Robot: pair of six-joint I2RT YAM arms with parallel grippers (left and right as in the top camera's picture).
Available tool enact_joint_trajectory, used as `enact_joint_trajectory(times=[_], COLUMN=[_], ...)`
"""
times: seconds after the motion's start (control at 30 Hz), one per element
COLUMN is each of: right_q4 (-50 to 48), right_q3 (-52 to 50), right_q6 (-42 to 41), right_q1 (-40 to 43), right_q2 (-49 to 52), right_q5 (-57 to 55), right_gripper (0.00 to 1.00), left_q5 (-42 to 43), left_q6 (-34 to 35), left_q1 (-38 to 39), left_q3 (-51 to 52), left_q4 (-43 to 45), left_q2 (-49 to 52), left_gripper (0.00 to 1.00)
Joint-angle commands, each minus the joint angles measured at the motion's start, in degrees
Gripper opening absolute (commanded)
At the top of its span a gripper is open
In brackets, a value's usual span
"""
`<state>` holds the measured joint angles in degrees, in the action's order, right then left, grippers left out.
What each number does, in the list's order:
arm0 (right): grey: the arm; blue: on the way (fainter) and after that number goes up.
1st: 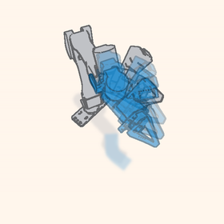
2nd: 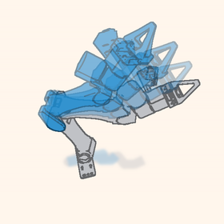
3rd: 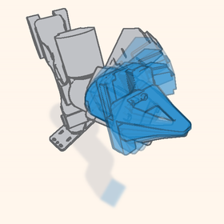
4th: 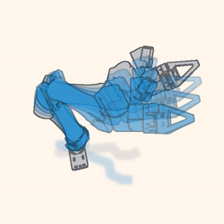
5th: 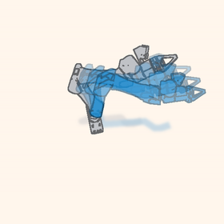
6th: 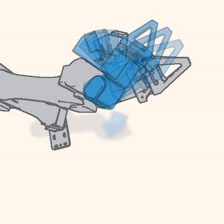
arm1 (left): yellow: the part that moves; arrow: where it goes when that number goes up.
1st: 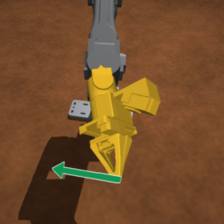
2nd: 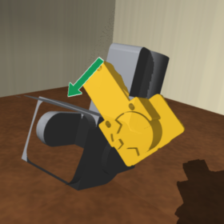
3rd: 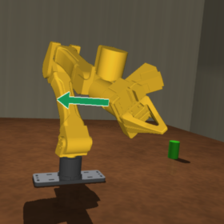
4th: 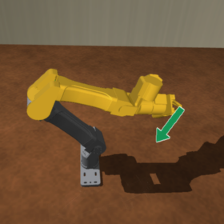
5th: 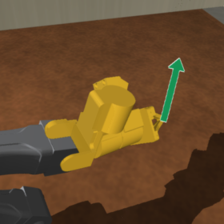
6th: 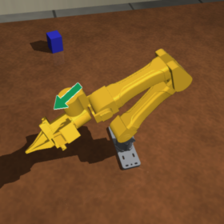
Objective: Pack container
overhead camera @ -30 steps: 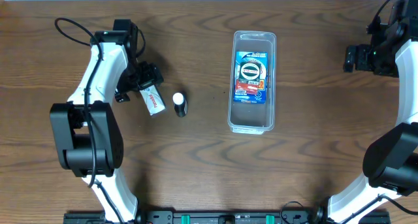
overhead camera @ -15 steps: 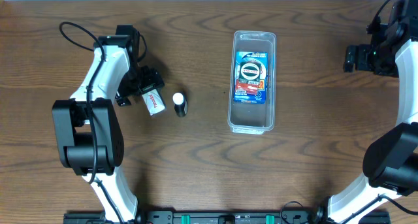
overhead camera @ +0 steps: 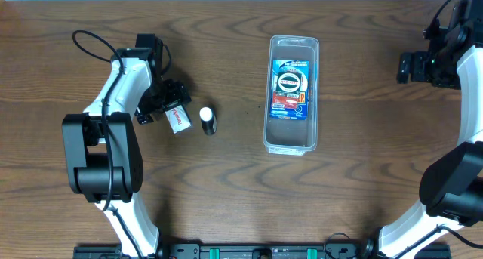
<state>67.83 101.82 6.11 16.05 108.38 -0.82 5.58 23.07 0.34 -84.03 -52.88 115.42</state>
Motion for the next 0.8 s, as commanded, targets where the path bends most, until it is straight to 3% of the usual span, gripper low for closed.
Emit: enact_joint_trajectory(times=[0.0,0.77], right_q4=[-0.15,-0.15], right_q3=[0.00,0.00], right_q6=[0.63,0.63], right_q1=[0.39,0.39], right_q2=[0.39,0.39], right_q5=[0.20,0.20], right_gripper=[0.99,0.99], left_q5=[-0.52,-0.92], left_q6=[-0.66,0.15], left_q1=[0.13,0.13], left_q3=[0.31,0.44], left_q4=[0.15,1.81], left_q2=[0.76,2.27], left_gripper=[0.98,0.98])
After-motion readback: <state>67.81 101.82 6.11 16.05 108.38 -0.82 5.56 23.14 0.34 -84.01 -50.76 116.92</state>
